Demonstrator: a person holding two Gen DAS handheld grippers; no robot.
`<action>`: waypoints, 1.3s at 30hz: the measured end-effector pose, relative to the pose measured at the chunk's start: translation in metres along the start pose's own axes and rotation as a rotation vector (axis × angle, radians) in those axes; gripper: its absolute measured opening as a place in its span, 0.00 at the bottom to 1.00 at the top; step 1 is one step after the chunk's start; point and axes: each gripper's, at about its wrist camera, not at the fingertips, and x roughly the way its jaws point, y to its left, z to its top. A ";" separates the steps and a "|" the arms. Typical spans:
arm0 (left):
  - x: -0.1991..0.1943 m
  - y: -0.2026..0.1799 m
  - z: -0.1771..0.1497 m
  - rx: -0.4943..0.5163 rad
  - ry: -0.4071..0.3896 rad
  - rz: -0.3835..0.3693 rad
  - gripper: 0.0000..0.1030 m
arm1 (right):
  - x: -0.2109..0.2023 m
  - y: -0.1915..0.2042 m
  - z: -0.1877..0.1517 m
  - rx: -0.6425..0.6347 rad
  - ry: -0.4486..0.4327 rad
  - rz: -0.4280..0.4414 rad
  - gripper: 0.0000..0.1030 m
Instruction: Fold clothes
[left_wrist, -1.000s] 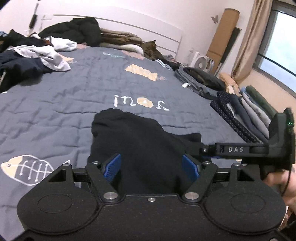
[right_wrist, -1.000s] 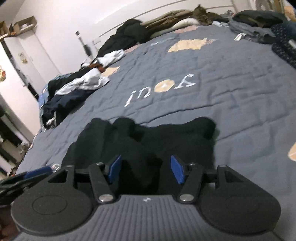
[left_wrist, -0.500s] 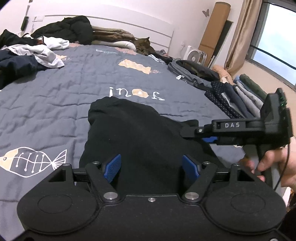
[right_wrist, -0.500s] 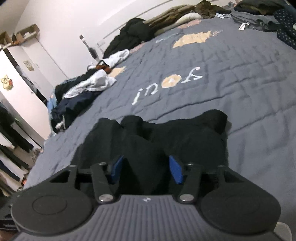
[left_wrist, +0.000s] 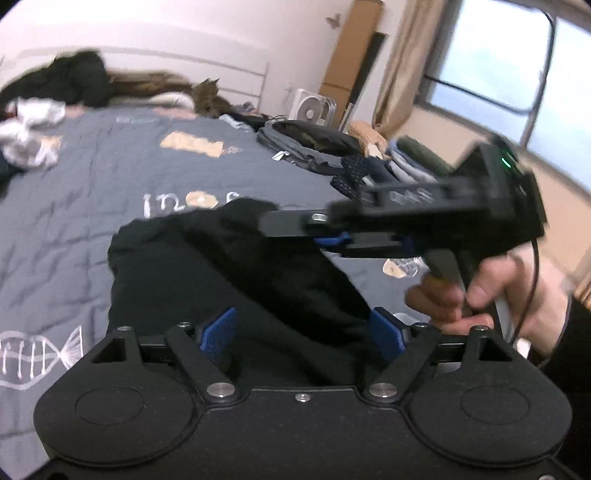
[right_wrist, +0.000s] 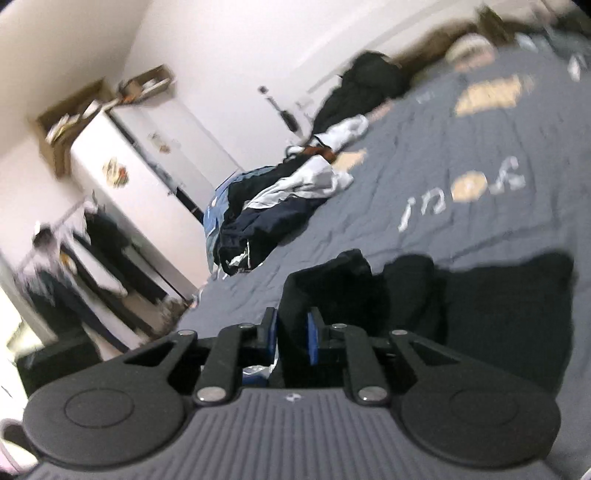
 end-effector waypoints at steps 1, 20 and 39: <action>0.004 -0.007 0.001 0.024 -0.003 0.030 0.76 | 0.001 -0.002 0.001 0.022 0.003 0.002 0.16; 0.029 0.038 -0.008 -0.313 0.020 0.086 0.15 | -0.038 -0.032 0.021 0.008 -0.048 -0.238 0.33; -0.015 0.084 0.005 -0.635 -0.156 -0.037 0.74 | 0.009 0.036 -0.020 -0.348 0.072 -0.154 0.09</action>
